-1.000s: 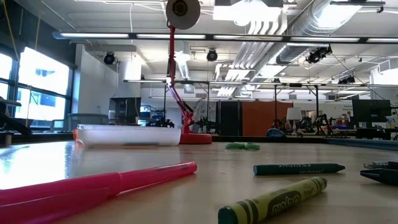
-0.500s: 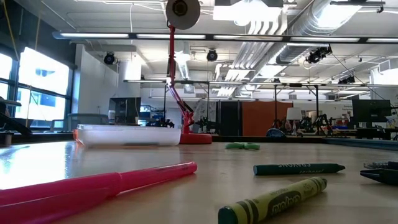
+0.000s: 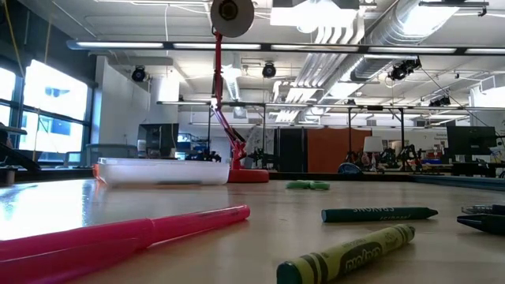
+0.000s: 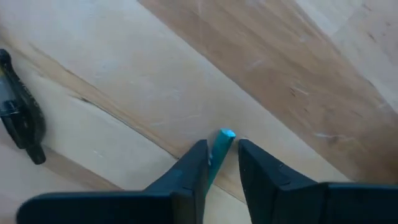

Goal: Pick & place school supplies into a supply box
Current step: Put the right green crayon into the orange supply box

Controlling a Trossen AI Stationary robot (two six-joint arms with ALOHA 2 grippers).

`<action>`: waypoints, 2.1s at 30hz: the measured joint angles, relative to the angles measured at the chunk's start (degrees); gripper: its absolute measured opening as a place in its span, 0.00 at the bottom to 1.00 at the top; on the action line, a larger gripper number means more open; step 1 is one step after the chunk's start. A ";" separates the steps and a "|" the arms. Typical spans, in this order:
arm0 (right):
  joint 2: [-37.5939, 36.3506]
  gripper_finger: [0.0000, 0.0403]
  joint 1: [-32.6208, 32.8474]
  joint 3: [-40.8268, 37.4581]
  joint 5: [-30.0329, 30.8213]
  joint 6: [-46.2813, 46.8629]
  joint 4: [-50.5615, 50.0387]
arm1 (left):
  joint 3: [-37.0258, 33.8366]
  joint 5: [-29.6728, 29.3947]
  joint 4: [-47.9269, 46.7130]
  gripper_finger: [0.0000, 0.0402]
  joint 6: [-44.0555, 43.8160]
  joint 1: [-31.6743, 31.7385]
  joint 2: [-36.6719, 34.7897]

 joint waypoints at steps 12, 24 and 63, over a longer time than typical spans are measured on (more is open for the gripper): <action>0.19 0.04 -4.79 0.85 0.05 -4.03 0.46 | 0.00 0.00 0.00 0.29 1.45 0.01 0.02; 0.22 0.03 -32.34 14.82 12.55 -56.68 -11.10 | 0.00 -0.02 1.20 0.29 4.74 -0.02 0.00; 45.25 0.08 -64.18 69.29 14.14 -131.16 16.83 | 0.04 -0.04 -4.68 0.29 -2.19 -0.02 0.09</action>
